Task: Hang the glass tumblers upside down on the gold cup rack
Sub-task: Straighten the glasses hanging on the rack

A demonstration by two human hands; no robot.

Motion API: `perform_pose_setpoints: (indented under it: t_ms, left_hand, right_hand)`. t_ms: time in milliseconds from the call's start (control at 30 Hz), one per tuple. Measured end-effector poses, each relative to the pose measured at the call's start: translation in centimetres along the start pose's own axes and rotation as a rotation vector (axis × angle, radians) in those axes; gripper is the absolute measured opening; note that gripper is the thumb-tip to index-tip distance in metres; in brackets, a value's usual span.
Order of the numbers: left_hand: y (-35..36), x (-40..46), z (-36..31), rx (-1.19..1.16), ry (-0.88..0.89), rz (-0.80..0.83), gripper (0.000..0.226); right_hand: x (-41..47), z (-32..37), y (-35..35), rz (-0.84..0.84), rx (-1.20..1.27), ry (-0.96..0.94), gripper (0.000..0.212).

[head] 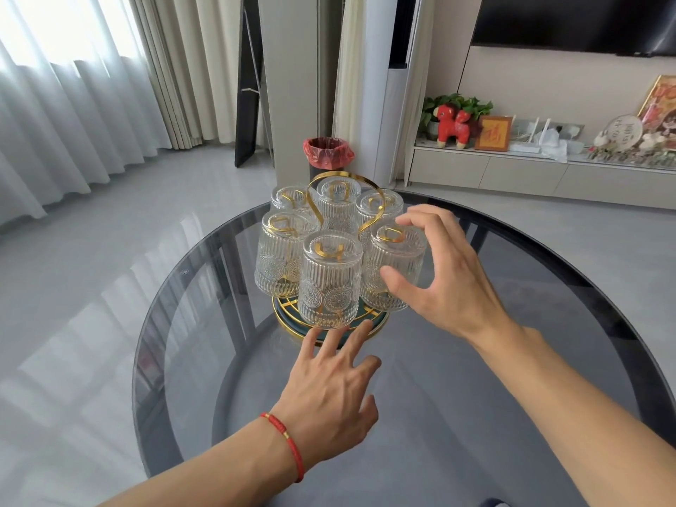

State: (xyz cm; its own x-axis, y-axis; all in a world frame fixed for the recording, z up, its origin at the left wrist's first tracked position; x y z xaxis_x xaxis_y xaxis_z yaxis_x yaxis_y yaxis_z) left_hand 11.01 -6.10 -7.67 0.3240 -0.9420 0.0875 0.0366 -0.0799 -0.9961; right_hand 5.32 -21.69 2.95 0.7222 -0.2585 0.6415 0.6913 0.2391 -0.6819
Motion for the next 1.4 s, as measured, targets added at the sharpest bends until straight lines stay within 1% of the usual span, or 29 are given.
perform_pose_setpoints:
  t_ms: [133,300,600,767,1033,1167,1300,1367,1400]
  left_hand:
    - [0.0,0.0,0.0,-0.001,-0.001,0.006,0.050]
    - [0.1,0.0,0.1,-0.007,-0.002,0.010,0.050]
    - [0.2,0.0,0.1,-0.009,-0.007,0.009,0.052]
    - [0.1,-0.1,0.2,-0.076,-0.030,-0.012,0.066]
    - [0.5,0.0,0.1,-0.077,-0.058,-0.094,0.067]
    - [0.9,-0.1,-0.4,-0.094,-0.077,-0.143,0.063]
    - [1.4,-0.1,-0.6,-0.098,-0.093,-0.170,0.060]
    - [1.4,-0.1,-0.5,-0.109,-0.099,-0.179,0.059]
    - [1.5,-0.2,-0.5,-0.110,-0.100,-0.181,0.059]
  right_hand:
    - [-0.1,0.8,-0.2,0.004,-0.032,-0.092,0.048]
    - [0.0,0.5,-0.8,-0.012,-0.025,-0.116,0.037]
    - [0.2,0.3,-1.1,-0.031,-0.003,-0.127,0.029]
    - [0.0,0.5,-0.8,-0.023,-0.026,-0.095,0.031]
    - [-0.4,1.0,-1.0,-0.021,0.018,-0.058,0.037]
    - [0.4,0.4,-1.9,-0.085,0.028,0.017,0.039]
    - [3.6,-1.0,-2.3,-0.139,0.083,0.185,0.031]
    - [6.0,-1.8,-1.9,-0.106,0.094,0.285,0.027]
    - [7.2,-2.3,-1.5,-0.057,0.110,0.346,0.025]
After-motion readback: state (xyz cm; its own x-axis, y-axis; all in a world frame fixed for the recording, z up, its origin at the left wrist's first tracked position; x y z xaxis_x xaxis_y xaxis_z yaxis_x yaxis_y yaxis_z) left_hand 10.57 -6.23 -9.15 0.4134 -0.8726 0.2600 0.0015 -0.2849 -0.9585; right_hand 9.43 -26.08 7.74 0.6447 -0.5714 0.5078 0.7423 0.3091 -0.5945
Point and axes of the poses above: each hand's wrist, its own x-axis towards the middle knuckle, its own y-axis out of the palm, z = x × y, the point moved 6 cm from there along x, towards the middle knuckle, and after that the axes turned 5 degrees about -y, right-handed, at the moved point
